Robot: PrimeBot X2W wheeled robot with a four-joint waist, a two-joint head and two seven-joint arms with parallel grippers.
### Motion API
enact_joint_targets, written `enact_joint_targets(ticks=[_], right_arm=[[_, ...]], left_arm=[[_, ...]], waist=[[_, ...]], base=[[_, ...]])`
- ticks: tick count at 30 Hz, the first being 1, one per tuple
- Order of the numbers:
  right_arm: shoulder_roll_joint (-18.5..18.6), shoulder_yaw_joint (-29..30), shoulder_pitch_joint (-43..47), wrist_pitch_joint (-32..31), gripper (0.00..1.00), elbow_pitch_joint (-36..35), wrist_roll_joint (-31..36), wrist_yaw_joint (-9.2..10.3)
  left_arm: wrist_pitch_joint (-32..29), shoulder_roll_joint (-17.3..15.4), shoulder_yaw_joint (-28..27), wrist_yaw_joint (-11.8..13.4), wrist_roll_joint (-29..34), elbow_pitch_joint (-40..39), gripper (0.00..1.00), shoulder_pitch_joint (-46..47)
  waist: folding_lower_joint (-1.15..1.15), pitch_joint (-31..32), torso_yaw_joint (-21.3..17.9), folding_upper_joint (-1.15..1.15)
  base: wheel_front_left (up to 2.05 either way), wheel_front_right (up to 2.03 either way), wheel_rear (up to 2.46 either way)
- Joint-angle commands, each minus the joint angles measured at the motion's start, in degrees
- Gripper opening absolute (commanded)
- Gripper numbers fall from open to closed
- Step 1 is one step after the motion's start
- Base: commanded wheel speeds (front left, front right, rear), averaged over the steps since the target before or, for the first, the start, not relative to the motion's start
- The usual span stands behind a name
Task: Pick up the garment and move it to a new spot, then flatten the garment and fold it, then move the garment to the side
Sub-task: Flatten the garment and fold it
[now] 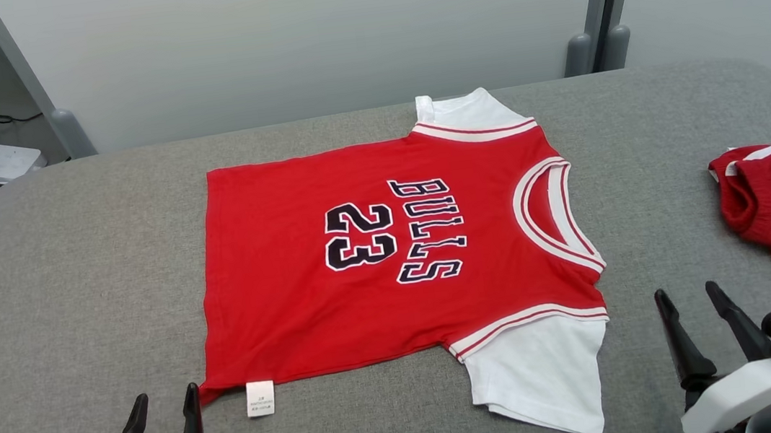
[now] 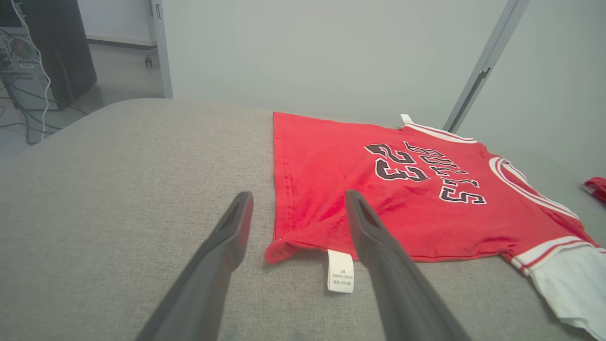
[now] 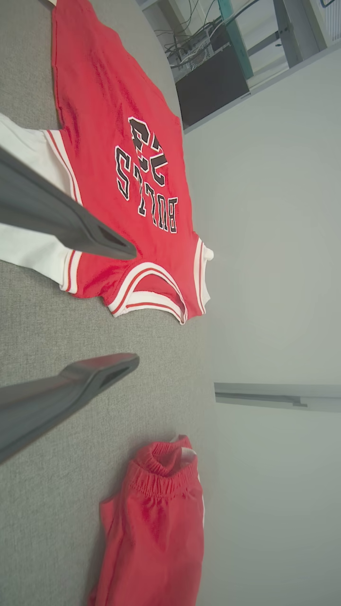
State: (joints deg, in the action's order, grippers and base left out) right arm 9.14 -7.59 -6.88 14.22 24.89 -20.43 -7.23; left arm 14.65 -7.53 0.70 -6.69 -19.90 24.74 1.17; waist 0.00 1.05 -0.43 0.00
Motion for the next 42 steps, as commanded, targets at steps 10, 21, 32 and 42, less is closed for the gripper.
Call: enact_joint_targets(ticks=[10,21,32,42], right_arm=[[-1.1,0.0,2.1,0.8,1.00,-2.5,4.2,-0.25],[-2.1,-0.6,3.0,0.8,1.00,-2.2,4.7,-0.25],[-2.3,-2.9,3.0,0.8,1.00,0.2,4.3,-0.25],[-2.4,-9.8,2.3,0.8,1.00,8.6,-0.1,-0.25]], left_arm=[[0.3,1.3,-2.5,-0.8,2.4,-0.1,1.00,0.0],[0.3,0.8,-1.8,-0.8,1.8,-0.1,1.00,-0.5],[0.3,0.4,-1.2,-0.8,1.8,0.1,1.00,-0.5],[0.3,0.5,0.2,-0.8,0.9,0.5,1.00,-0.2]], waist=[[0.00,0.9,0.4,0.00],[0.00,0.9,0.4,0.00],[0.00,0.5,0.8,0.00],[0.00,-0.7,2.1,0.00]], base=[[0.00,0.00,0.00],[0.00,0.00,0.00],[0.00,0.00,0.00],[0.00,0.00,0.00]])
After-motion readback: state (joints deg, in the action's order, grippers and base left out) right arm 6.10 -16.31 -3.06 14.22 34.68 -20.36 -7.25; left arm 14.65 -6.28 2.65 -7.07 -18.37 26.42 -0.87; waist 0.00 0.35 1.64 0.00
